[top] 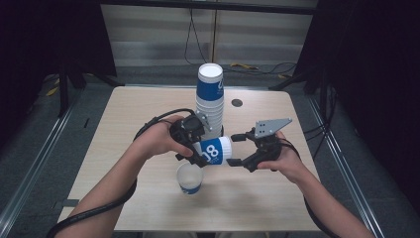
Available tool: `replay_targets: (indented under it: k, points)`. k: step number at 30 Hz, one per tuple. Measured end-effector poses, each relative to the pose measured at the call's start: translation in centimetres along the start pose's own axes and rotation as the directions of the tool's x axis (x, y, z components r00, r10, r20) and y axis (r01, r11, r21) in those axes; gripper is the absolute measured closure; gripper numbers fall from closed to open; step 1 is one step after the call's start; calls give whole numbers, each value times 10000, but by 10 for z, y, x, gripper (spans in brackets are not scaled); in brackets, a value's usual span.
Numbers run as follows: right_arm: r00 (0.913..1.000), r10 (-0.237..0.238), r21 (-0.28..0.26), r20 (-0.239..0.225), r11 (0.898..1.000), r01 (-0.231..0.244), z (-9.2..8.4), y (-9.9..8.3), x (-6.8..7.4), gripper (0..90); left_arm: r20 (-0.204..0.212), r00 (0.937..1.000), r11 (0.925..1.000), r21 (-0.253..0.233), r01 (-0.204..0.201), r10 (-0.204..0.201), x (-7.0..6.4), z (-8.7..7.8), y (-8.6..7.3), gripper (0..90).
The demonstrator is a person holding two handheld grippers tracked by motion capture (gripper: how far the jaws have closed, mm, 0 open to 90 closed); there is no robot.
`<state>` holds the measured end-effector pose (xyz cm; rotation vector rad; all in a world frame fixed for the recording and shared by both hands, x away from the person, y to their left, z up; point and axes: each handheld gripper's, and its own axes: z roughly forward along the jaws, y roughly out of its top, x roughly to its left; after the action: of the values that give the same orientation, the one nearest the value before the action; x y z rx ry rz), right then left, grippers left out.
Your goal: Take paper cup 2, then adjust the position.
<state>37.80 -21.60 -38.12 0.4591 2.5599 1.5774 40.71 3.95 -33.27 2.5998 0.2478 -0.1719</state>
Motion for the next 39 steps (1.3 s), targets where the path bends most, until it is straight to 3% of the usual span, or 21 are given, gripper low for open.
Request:
replay_targets:
  k: [3, 8, 10, 12, 29, 33, 39]
  points:
    - [9999, 125, -327, -2, 9994, -125, -2, -4, -1, 138, 84, 10000, 9997, -233, -14, 16, 1, 0, 0, 297]
    - [9996, 177, -452, -220, 9988, -187, 1, -3, 0, 139, 111, 9999, 9999, -150, -45, 47, 1, 1, 3, 296]
    - [9997, 103, -428, -212, 9990, -112, 2, 0, 1, 129, 268, 9995, 9992, -376, -140, 151, -1, 2, 5, 296]
    - [9990, 74, -445, -438, 9990, -94, 4, 2, 1, 130, 165, 9992, 9986, -382, -363, 369, -3, 3, 6, 297]
    - [9965, -525, -563, -658, 9972, 488, 12, 6, 4, 150, 220, 9965, 9945, -684, -788, 805, -3, 5, 2, 301]
    - [9953, -779, -280, -575, 9967, 764, 11, 9, 5, 175, 78, 9957, 9942, -558, -916, 922, -4, 7, 3, 305]
    - [9956, -749, 42, -561, 9972, 753, 10, 11, 6, 194, -8, 9964, 9944, -637, -842, 843, -5, 12, 2, 302]
